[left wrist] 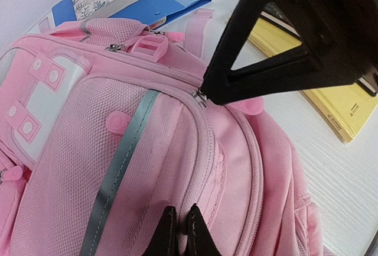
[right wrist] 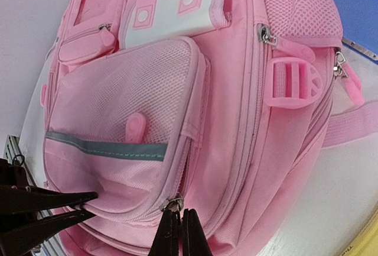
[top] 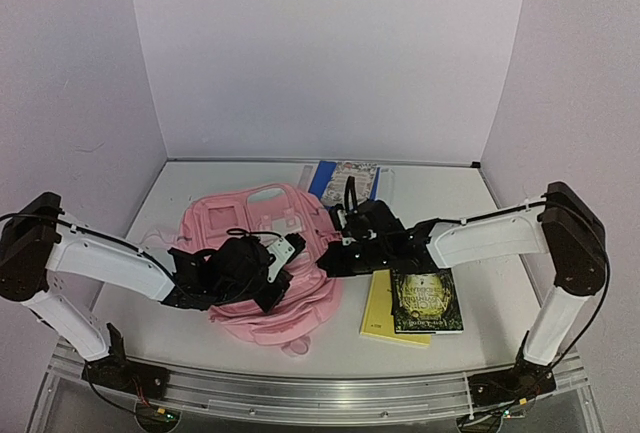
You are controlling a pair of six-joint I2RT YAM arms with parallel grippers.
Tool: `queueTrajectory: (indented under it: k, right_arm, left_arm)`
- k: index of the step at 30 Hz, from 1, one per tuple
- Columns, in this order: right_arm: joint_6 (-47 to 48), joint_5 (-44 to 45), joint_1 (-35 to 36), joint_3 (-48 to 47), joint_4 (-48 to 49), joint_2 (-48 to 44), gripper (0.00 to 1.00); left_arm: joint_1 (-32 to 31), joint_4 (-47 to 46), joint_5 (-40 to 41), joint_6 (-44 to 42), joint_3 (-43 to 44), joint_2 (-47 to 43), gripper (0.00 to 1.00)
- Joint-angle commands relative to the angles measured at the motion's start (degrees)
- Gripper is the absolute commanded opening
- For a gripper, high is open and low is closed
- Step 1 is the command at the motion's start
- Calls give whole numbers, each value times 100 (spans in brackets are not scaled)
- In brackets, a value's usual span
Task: Pack the student bag
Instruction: Zip the student bag at the center of the board.
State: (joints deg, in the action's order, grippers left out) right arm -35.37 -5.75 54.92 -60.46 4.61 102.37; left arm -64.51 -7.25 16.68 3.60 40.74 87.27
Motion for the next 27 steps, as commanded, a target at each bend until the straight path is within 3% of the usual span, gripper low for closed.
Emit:
queueTrajectory:
  k: [1,12,18,21,27]
  right_arm:
    - [400,567,-613,-302,-265,-103,0]
    - [1170,-458,-1002,-1046,-273,125,1]
    - [1136,-338,-1053,-879,-451,-576,43]
    - [952,-204,-1112,-722,-665,-829,48]
    - [800,-592,-1141,-524,-748,-990,49]
  left_arm:
    - [34,690,40,330,-193,-366,0]
    - [38,856,460,947,-409,-852,0]
    - [315,1646,428,1492,-55,-1510,0]
    - [648,1883,-62,1680,-28,-1936,0]
    - [1275,2226,-731,1801,-35,-2736,0]
